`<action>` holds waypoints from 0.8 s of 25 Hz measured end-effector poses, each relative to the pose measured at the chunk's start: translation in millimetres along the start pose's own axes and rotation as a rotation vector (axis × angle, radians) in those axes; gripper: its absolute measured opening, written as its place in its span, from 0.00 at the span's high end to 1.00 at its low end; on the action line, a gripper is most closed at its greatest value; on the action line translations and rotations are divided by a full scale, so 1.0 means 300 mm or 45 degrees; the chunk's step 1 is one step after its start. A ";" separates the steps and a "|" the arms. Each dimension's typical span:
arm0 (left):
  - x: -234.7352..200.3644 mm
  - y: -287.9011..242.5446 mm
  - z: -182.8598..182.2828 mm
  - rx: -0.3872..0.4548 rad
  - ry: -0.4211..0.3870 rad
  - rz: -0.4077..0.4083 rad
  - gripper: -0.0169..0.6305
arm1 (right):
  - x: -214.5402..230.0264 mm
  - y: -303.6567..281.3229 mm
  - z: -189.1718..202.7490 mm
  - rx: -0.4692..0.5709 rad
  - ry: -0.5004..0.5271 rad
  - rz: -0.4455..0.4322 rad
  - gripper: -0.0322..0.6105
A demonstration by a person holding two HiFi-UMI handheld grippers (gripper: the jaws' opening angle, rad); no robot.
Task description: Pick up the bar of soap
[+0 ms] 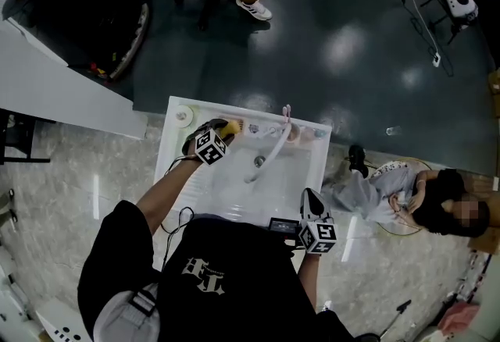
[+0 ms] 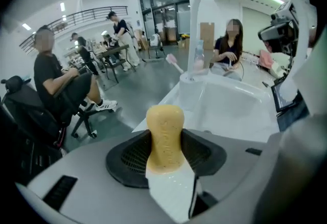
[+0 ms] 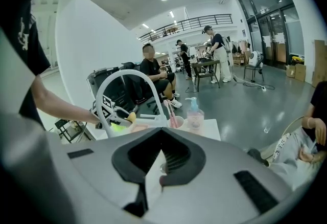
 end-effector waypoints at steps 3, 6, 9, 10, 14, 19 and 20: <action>0.046 0.110 -0.012 0.144 0.091 -0.045 0.68 | -0.007 0.006 -0.016 0.021 0.020 -0.016 0.94; 0.091 0.221 -0.034 0.286 0.178 -0.078 0.68 | -0.017 0.014 -0.027 0.043 0.040 -0.042 0.94; 0.131 0.337 -0.077 0.431 0.273 -0.103 0.68 | -0.032 0.023 -0.033 0.062 0.062 -0.076 0.94; 0.146 0.377 -0.092 0.478 0.301 -0.111 0.68 | -0.042 0.029 -0.039 0.069 0.067 -0.086 0.94; 0.215 0.521 -0.150 0.671 0.342 -0.128 0.68 | -0.074 0.058 -0.051 0.109 0.093 -0.108 0.94; 0.295 0.662 -0.205 0.891 0.349 -0.143 0.68 | -0.107 0.089 -0.106 0.212 0.115 -0.123 0.94; 0.311 0.685 -0.204 0.922 0.353 -0.141 0.68 | -0.118 0.090 -0.108 0.215 0.127 -0.133 0.94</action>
Point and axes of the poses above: the fingertips, and each gripper's own axes: y backward along the fingers, x to its right, z out of its underside, the point moved 4 cm from there along y, backward along the fingers, and after that the axes turned 7 degrees about z, right-handed, at the moved point
